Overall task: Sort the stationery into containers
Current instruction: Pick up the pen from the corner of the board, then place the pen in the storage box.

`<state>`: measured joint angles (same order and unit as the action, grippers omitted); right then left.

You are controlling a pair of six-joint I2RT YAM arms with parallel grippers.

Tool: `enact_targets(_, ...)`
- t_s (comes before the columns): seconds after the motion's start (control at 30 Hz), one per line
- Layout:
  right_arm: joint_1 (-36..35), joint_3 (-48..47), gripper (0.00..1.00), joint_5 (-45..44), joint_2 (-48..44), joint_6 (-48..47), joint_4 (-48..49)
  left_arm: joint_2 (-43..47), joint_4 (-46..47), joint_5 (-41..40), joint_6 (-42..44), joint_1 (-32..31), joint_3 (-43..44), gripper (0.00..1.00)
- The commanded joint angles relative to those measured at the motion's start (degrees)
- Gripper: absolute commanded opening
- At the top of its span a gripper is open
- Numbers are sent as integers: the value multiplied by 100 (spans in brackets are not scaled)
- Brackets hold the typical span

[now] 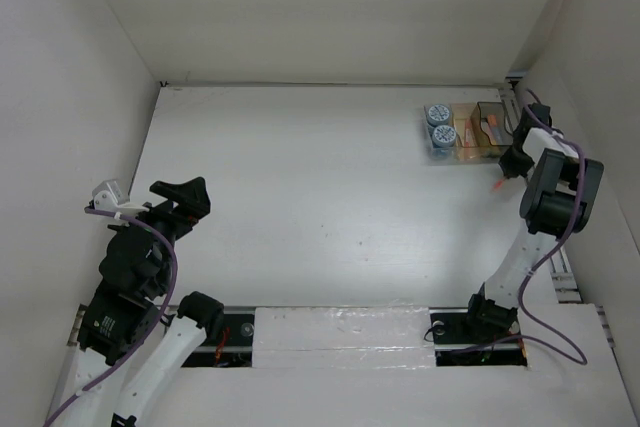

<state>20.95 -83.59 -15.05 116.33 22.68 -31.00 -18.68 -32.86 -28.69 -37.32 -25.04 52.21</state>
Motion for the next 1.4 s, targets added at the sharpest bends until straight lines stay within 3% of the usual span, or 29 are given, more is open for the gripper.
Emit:
enact_targets(0.0, -100, 202, 0, -8, -392, 17, 51, -13, 148, -49, 85, -10, 9, 100)
enact_targets(0.2, -100, 711, 0, 125, -769, 123, 384, -13, 148, -49, 85, -10, 9, 100)
enact_targets(0.6, -100, 1108, 0, 546, -2527, 132, 543, -66, 148, -49, 85, -10, 9, 100)
enact_targets(0.8, -222, 1425, 0, 2224, -3081, 79, 1824, -66, 148, -49, 85, -10, 9, 100)
enact_targets(1.0, -802, 959, 0, 2497, -2872, -316, 2221, -66, 148, -49, 32, -10, 9, 100)
enact_targets(1.13, -865, 845, 0, 3192, -2590, -316, 3020, -66, 148, -49, 32, -10, 9, 100)
enact_targets(1.37, -917, 283, 0, 3351, -1782, -501, 3531, -66, 201, 117, 146, -10, 9, 100)
